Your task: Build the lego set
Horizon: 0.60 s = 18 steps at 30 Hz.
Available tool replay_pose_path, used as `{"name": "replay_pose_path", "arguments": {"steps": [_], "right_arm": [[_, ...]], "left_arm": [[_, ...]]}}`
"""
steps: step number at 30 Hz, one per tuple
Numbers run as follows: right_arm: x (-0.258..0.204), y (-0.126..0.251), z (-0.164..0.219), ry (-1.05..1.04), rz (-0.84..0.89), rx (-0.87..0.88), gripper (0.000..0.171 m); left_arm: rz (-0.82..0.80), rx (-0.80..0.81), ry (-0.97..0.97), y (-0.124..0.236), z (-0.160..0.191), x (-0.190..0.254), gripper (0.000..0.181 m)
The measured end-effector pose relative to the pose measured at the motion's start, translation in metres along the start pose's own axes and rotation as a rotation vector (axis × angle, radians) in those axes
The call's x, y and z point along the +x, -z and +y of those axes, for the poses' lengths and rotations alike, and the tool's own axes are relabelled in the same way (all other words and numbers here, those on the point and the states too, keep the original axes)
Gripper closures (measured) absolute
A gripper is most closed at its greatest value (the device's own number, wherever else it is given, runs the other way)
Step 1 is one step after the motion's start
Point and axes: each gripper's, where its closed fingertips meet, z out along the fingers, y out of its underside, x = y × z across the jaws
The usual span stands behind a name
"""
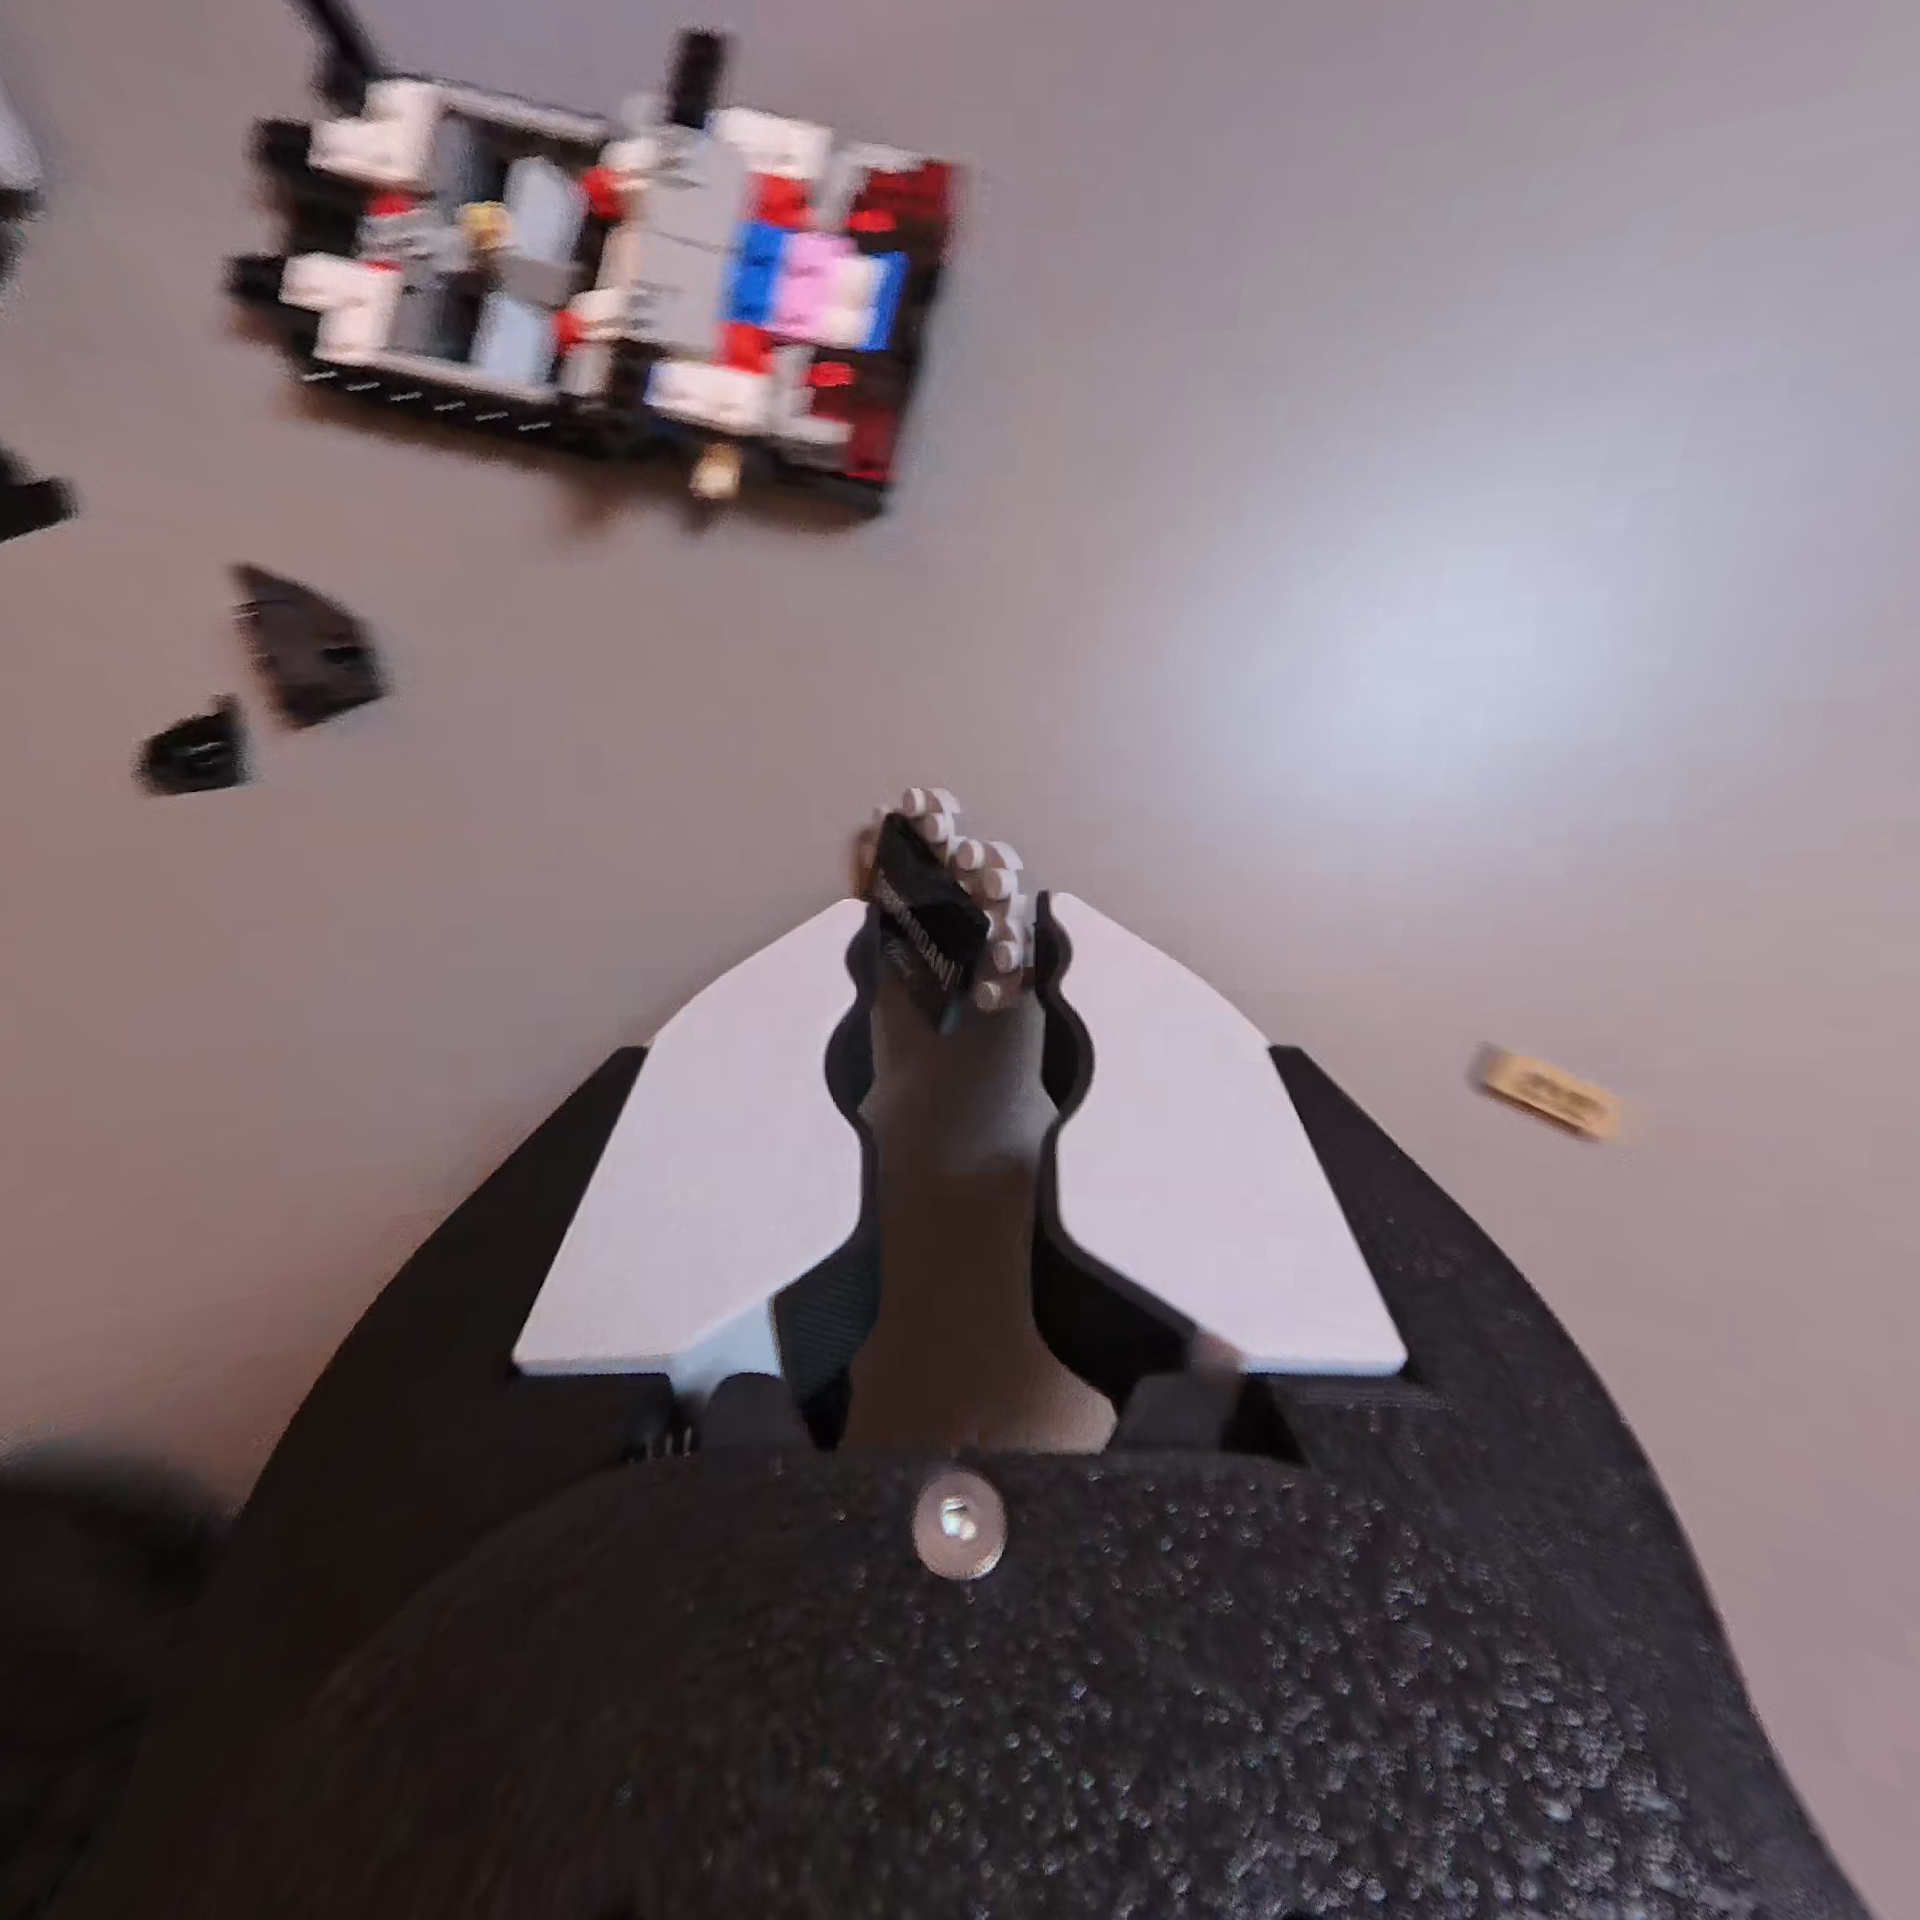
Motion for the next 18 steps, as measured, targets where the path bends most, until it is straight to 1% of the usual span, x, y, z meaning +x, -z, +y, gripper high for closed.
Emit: {"name": "replay_pose_path", "arguments": {"steps": [1,4,6,8,10,12,13,15,18], "right_arm": [[0.013,0.005,-0.001,-0.016,0.068,0.012,0.139],[0.033,0.017,-0.006,-0.024,0.186,0.059,0.133],[0.030,0.023,-0.019,0.001,0.201,0.126,0.133],[-0.005,0.027,-0.046,0.104,0.091,0.238,0.134],[-0.055,0.024,-0.063,0.236,-0.065,0.283,0.134],[-0.104,0.015,-0.067,0.344,-0.209,0.253,0.134],[-0.123,0.008,-0.067,0.394,-0.249,0.226,0.134],[-0.153,-0.008,-0.064,0.489,-0.295,0.162,0.134],[-0.180,-0.028,-0.062,0.573,-0.327,0.089,0.131]], "left_arm": [[-0.005,-0.004,-0.001,0.000,0.001,-0.001,0.152],[-0.015,-0.005,-0.003,-0.001,0.001,-0.003,0.152],[-0.020,-0.006,-0.007,0.000,0.001,-0.004,0.153],[-0.025,-0.002,-0.010,0.001,0.001,-0.004,0.153],[-0.025,0.008,-0.012,0.003,0.000,-0.005,0.154],[-0.024,0.016,-0.016,0.005,-0.001,-0.004,0.154],[-0.022,0.021,-0.020,0.006,-0.002,-0.004,0.155],[-0.005,0.034,-0.034,0.010,-0.003,-0.001,0.155],[0.042,0.072,-0.079,0.024,-0.006,0.009,0.155]]}}
